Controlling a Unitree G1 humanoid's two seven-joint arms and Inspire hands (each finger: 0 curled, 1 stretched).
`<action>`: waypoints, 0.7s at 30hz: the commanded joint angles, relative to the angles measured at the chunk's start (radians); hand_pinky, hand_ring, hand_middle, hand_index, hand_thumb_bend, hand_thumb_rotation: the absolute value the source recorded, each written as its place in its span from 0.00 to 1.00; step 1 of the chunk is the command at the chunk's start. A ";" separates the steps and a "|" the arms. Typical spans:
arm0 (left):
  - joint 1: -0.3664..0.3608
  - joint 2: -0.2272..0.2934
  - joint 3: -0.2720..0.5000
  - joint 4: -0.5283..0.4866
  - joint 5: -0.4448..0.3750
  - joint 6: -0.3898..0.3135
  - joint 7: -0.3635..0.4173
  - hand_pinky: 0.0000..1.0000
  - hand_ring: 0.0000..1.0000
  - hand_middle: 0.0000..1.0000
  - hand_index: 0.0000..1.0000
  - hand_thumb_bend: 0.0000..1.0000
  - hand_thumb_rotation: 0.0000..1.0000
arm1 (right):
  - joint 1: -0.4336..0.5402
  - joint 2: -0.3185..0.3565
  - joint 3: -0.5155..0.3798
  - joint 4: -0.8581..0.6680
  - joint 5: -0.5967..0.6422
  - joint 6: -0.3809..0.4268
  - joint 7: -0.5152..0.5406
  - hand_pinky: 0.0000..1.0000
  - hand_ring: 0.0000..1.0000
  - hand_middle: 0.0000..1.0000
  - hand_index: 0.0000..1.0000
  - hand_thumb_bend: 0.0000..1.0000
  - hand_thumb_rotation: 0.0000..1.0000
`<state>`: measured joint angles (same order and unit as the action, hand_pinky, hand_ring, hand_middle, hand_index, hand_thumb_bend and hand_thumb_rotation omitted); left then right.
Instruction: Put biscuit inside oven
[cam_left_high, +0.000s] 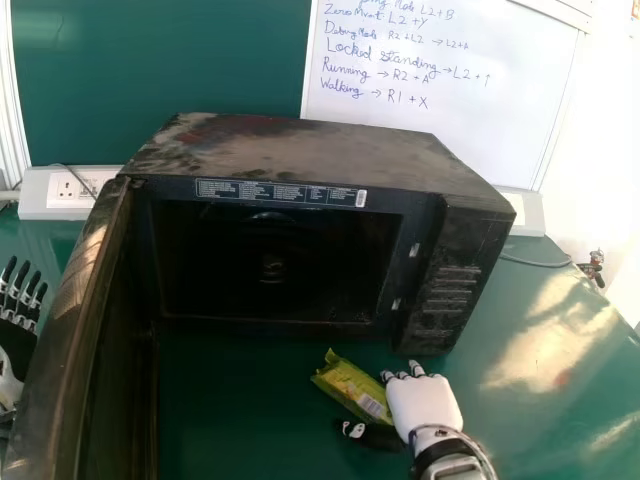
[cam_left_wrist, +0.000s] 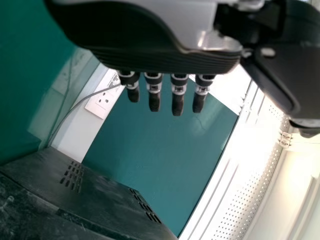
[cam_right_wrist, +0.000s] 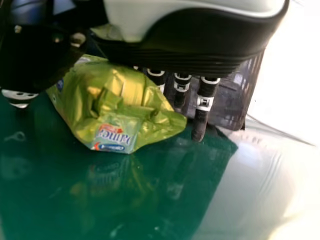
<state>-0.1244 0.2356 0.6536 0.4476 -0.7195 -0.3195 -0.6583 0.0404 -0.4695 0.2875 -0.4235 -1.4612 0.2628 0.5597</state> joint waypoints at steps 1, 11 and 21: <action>0.026 -0.035 -0.006 0.030 -0.008 0.004 -0.008 0.99 0.77 0.82 0.97 0.00 0.00 | 0.020 0.005 0.014 0.020 -0.010 -0.017 -0.033 0.68 0.78 0.85 0.90 0.95 0.14; 0.030 -0.034 -0.007 0.024 0.003 -0.008 -0.002 0.89 0.75 0.82 0.97 0.00 0.00 | 0.031 0.006 0.022 0.037 -0.031 -0.041 -0.061 0.67 0.79 0.85 0.87 0.82 0.08; 0.030 -0.032 -0.006 0.028 0.001 -0.004 -0.003 0.93 0.76 0.82 0.97 0.00 0.00 | 0.029 -0.009 0.012 0.035 -0.032 -0.060 -0.048 0.66 0.74 0.78 0.77 0.81 0.04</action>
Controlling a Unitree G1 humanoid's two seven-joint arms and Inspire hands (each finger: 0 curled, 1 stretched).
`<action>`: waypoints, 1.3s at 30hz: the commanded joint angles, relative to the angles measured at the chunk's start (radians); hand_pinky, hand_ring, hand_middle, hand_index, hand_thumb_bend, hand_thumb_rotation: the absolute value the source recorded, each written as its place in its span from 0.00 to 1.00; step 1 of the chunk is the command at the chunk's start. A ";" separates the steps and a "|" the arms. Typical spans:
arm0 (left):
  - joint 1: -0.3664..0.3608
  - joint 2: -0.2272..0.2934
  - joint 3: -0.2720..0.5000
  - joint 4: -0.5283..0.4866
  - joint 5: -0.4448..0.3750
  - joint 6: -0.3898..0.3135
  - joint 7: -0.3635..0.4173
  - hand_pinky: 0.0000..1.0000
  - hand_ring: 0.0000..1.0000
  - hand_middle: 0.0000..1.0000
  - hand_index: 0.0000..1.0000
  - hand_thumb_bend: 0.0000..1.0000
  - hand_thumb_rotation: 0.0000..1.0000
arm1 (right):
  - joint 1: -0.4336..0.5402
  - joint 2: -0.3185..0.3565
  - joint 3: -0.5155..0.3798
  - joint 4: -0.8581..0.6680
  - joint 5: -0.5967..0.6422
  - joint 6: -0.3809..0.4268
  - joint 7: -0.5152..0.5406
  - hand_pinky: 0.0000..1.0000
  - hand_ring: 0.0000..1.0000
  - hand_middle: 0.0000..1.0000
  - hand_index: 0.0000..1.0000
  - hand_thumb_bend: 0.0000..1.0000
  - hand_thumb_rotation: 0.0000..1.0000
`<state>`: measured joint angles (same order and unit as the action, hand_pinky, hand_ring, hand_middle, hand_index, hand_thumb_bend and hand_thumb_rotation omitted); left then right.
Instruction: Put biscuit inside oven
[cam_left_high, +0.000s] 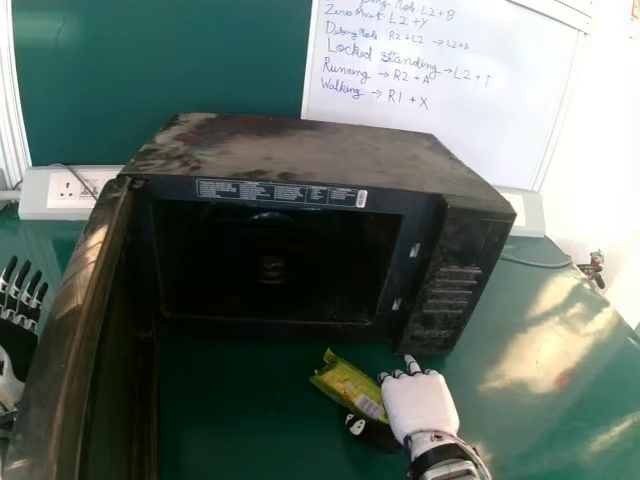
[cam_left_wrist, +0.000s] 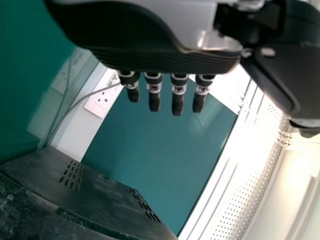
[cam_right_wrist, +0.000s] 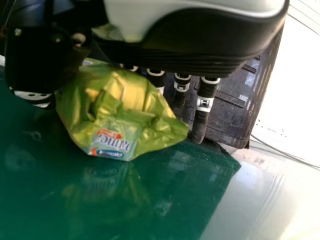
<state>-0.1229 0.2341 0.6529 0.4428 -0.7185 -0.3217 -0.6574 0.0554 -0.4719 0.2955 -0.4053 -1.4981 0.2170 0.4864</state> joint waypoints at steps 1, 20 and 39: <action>0.026 -0.030 -0.005 0.036 -0.002 -0.003 -0.008 0.92 0.76 0.83 0.97 0.00 0.00 | 0.013 -0.007 0.004 0.017 -0.001 -0.014 0.032 0.64 0.72 0.75 0.76 0.81 0.04; 0.024 -0.029 -0.001 0.042 -0.005 0.001 -0.008 0.94 0.76 0.82 0.97 0.00 0.00 | 0.009 0.044 -0.033 0.011 0.023 0.022 -0.041 0.57 0.56 0.59 0.69 0.76 0.00; 0.024 -0.030 -0.003 0.039 -0.003 -0.004 -0.011 0.98 0.76 0.82 0.98 0.00 0.00 | 0.012 0.074 -0.065 0.021 0.116 0.018 -0.171 0.53 0.54 0.48 0.50 0.53 0.00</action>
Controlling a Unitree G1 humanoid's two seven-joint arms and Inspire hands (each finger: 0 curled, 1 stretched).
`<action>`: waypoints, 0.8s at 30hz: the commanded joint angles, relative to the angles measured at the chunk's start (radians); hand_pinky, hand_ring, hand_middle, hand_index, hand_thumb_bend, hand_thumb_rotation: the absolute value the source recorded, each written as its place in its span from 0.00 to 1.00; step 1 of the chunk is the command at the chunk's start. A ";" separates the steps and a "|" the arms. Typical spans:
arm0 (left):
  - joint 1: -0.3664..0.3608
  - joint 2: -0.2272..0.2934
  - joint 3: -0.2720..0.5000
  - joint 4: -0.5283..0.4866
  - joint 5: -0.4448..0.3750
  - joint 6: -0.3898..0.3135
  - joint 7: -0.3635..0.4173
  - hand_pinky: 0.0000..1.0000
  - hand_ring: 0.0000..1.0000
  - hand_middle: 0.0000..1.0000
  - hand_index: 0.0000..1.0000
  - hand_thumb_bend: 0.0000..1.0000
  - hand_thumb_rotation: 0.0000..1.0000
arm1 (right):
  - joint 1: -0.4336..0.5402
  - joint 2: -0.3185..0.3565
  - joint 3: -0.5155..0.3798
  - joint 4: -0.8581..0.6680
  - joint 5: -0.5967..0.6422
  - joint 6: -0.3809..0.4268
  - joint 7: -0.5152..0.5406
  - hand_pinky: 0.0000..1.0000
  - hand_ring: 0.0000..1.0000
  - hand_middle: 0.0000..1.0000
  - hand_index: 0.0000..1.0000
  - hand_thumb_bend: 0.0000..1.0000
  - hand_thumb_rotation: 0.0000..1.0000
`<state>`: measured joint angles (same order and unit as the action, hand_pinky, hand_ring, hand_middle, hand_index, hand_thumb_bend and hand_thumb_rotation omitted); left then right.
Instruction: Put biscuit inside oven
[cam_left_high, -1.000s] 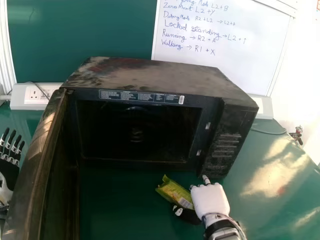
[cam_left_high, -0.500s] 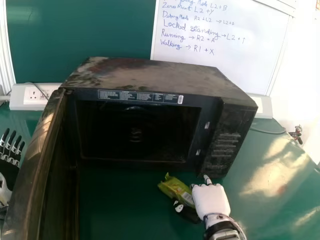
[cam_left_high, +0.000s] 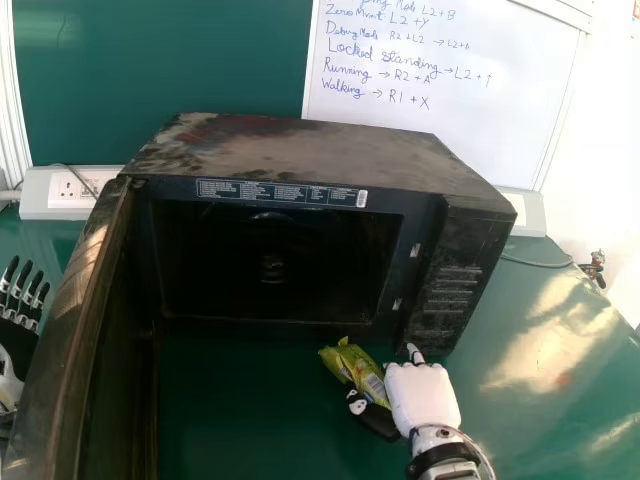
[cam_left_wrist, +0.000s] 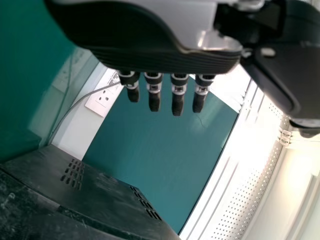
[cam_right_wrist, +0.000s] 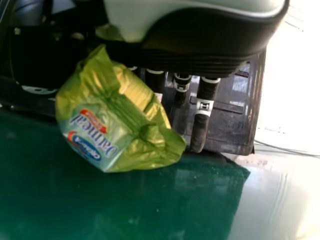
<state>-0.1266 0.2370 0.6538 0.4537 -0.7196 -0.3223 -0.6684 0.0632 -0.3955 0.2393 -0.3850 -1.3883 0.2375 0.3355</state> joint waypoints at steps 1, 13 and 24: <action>0.029 -0.033 -0.004 0.028 -0.001 -0.004 0.001 0.98 0.76 0.82 0.98 0.00 0.00 | 0.004 -0.003 -0.010 0.002 0.010 -0.002 -0.024 0.53 0.54 0.48 0.50 0.53 0.00; 0.028 -0.032 -0.003 0.027 -0.002 -0.003 0.002 0.98 0.77 0.83 0.98 0.00 0.00 | 0.003 -0.004 -0.018 -0.005 0.023 0.003 -0.029 0.54 0.55 0.48 0.50 0.53 0.00; 0.024 -0.033 -0.004 0.031 0.000 -0.005 0.006 0.92 0.76 0.82 0.97 0.00 0.00 | -0.005 0.000 -0.041 -0.048 0.036 0.006 -0.012 0.57 0.58 0.49 0.51 0.53 0.00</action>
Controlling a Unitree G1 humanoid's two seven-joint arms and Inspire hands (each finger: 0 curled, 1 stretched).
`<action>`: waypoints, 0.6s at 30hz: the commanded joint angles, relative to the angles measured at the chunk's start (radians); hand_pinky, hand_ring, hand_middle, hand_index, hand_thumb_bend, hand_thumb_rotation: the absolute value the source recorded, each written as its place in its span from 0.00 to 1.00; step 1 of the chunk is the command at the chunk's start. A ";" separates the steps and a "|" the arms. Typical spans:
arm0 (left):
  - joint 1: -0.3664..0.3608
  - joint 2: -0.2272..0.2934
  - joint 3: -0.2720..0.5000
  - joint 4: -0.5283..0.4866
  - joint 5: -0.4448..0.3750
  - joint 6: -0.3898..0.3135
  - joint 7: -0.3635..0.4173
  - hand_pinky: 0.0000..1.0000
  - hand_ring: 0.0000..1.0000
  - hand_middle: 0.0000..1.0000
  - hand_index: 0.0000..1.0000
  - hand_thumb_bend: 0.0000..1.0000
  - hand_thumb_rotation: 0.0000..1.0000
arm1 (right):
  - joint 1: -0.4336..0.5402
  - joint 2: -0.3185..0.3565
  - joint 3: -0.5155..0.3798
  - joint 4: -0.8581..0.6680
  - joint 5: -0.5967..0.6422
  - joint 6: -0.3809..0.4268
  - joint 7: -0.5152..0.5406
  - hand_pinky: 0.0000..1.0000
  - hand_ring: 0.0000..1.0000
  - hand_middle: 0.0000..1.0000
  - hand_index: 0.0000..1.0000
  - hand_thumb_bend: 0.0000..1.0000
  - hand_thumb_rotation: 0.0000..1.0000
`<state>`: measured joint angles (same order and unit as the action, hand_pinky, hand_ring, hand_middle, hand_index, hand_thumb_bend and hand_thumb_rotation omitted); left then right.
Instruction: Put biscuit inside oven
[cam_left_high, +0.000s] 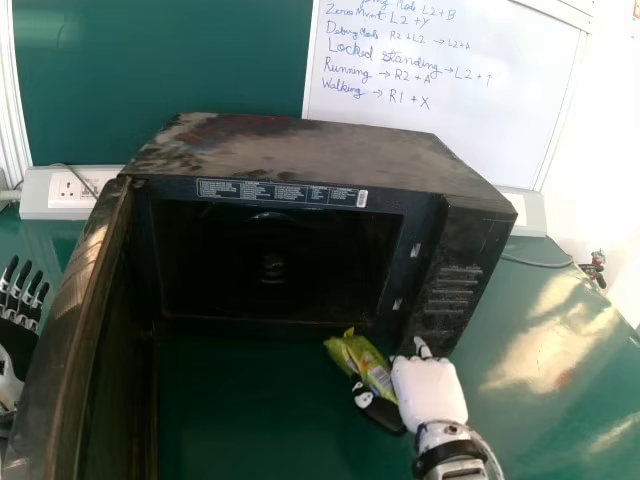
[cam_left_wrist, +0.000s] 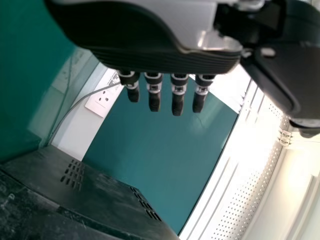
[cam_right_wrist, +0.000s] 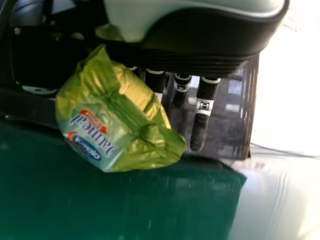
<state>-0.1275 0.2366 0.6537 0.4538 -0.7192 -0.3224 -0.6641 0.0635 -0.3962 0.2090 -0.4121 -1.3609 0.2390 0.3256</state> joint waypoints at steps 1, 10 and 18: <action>0.025 -0.032 -0.004 0.031 -0.003 0.001 0.001 0.96 0.76 0.83 0.98 0.00 0.00 | -0.007 0.000 -0.014 -0.025 0.009 0.002 -0.004 0.57 0.58 0.49 0.50 0.53 0.00; 0.021 -0.032 -0.002 0.039 -0.004 -0.004 -0.001 0.92 0.76 0.82 0.98 0.00 0.00 | -0.033 -0.001 -0.024 -0.042 0.009 -0.009 -0.022 0.54 0.56 0.49 0.49 0.53 0.00; 0.022 -0.033 -0.002 0.040 -0.003 -0.009 -0.006 0.88 0.75 0.81 0.97 0.00 0.00 | -0.055 0.004 -0.023 -0.044 0.021 -0.012 -0.010 0.53 0.55 0.50 0.48 0.53 0.00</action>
<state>-0.1312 0.2380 0.6539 0.4632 -0.7195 -0.3230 -0.6656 0.0289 -0.3960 0.1928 -0.4441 -1.3453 0.2292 0.3151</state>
